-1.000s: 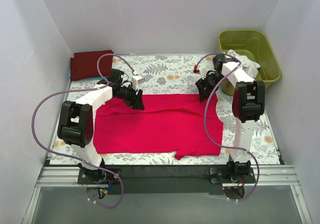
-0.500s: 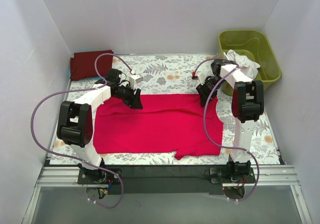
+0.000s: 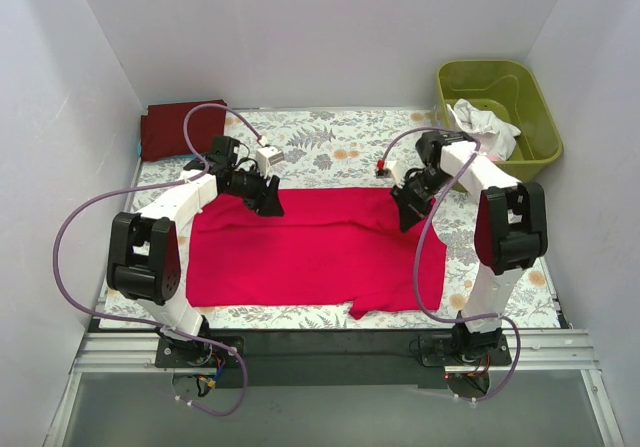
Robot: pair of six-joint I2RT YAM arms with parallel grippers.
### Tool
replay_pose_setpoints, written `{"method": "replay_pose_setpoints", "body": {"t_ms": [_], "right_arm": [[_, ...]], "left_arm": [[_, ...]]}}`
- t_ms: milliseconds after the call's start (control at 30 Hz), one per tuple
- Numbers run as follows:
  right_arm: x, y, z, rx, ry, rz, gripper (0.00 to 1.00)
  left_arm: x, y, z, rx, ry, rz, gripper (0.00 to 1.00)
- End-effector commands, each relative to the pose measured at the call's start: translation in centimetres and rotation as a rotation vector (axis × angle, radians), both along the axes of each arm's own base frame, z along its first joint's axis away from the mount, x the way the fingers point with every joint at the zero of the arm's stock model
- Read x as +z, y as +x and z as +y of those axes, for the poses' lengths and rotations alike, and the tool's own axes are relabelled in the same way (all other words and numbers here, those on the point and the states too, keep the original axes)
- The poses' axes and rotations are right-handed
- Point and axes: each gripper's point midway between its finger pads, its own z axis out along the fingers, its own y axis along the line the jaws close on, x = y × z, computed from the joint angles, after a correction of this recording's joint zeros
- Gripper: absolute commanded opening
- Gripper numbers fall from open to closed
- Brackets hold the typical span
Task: Fold and stack the t-shirts
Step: Fold the tshirt
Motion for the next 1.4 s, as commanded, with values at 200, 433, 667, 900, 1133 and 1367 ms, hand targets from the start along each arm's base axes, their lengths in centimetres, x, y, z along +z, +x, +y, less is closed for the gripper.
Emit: {"method": "replay_pose_setpoints", "body": {"t_ms": [200, 433, 667, 900, 1133, 1367], "right_arm": [[0.5, -6.2, 2.3, 0.066, 0.051, 0.117, 0.01], [0.9, -7.8, 3.4, 0.075, 0.072, 0.153, 0.01], [-0.7, -8.6, 2.9, 0.099, 0.038, 0.188, 0.01], [-0.1, -8.1, 3.0, 0.111, 0.049, 0.175, 0.36], [1.9, -4.1, 4.9, 0.028, 0.147, 0.133, 0.32], [-1.6, 1.8, 4.7, -0.143, 0.018, 0.053, 0.41]], "left_arm": [[1.1, -0.8, 0.1, -0.030, -0.016, -0.043, 0.46], [0.9, -1.1, 0.2, -0.026, -0.012, -0.039, 0.46], [0.7, -1.5, 0.3, -0.026, -0.011, -0.036, 0.46], [1.4, -1.8, 0.1, -0.062, -0.026, -0.052, 0.46], [2.0, -1.7, 0.1, -0.053, -0.028, -0.054, 0.46], [2.0, -1.5, 0.3, -0.027, -0.014, -0.045, 0.46]]}}
